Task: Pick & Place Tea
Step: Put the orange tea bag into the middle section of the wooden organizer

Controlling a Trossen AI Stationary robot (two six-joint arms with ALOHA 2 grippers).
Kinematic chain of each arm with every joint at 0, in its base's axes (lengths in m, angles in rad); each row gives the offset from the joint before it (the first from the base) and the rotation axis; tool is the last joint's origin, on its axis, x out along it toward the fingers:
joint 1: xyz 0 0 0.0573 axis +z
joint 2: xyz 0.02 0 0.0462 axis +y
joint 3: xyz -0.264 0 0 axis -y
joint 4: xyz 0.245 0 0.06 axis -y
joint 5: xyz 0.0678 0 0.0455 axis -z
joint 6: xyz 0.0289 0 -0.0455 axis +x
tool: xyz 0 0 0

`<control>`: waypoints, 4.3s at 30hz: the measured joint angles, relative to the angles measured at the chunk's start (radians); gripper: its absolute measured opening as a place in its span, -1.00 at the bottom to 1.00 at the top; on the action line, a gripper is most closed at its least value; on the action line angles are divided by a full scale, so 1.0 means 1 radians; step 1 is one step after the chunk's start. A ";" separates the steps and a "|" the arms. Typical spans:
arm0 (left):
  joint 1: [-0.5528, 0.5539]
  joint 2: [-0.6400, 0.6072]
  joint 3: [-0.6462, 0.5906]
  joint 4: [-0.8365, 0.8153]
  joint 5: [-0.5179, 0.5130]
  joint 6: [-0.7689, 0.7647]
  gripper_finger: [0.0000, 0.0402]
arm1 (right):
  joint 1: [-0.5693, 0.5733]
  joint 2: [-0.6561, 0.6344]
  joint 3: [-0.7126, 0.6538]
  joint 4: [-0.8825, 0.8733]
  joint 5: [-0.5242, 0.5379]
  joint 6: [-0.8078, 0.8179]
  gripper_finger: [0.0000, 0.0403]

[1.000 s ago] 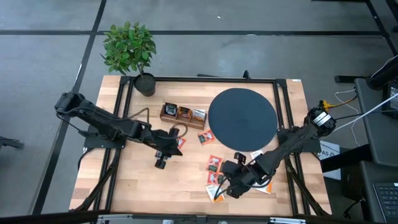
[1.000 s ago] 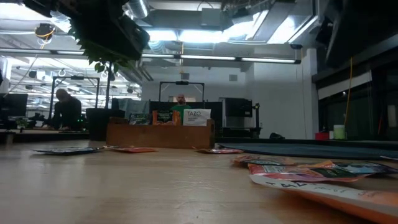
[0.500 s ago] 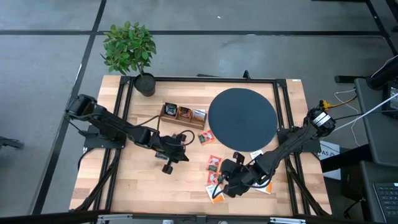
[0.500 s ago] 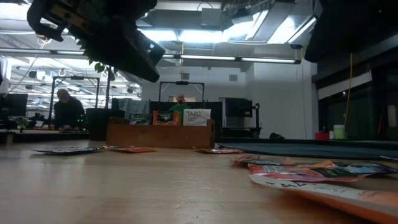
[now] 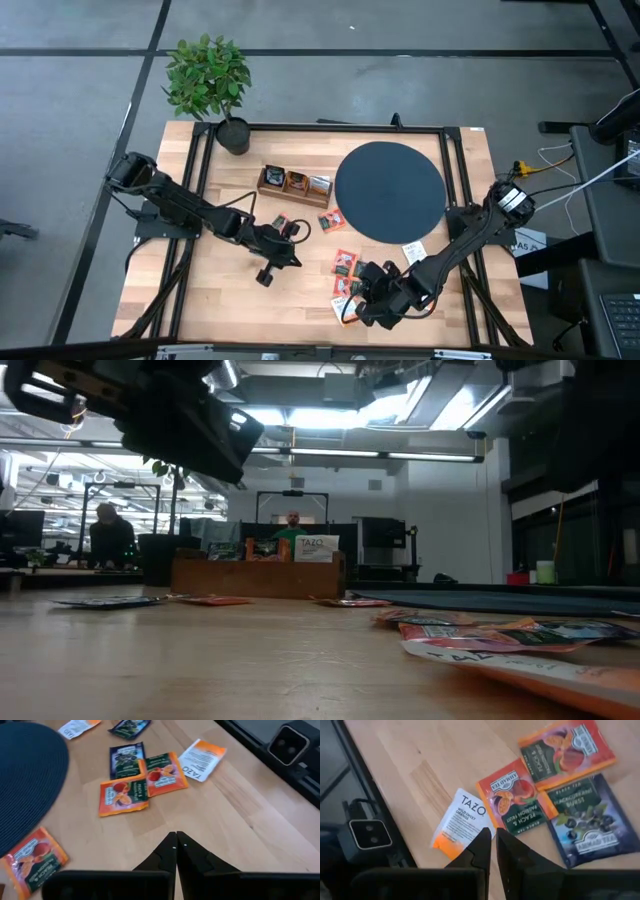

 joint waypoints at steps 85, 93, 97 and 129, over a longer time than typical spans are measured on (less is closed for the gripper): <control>-0.051 0.000 0.000 -0.093 -0.003 -0.035 -0.98 | 0.033 0.188 -0.004 0.029 0.207 0.633 -0.99; -0.048 -0.028 -0.001 -0.091 -0.134 -0.087 -0.84 | 0.032 0.060 -0.002 -0.163 0.247 0.505 -0.99; -0.030 -0.064 -0.001 -0.052 -0.133 -0.087 -0.73 | 0.017 0.025 -0.002 -0.189 0.248 0.358 -0.99; 0.042 -0.108 0.014 0.144 -0.128 -0.169 0.03 | -0.234 -0.087 0.005 0.014 0.127 -0.676 -1.00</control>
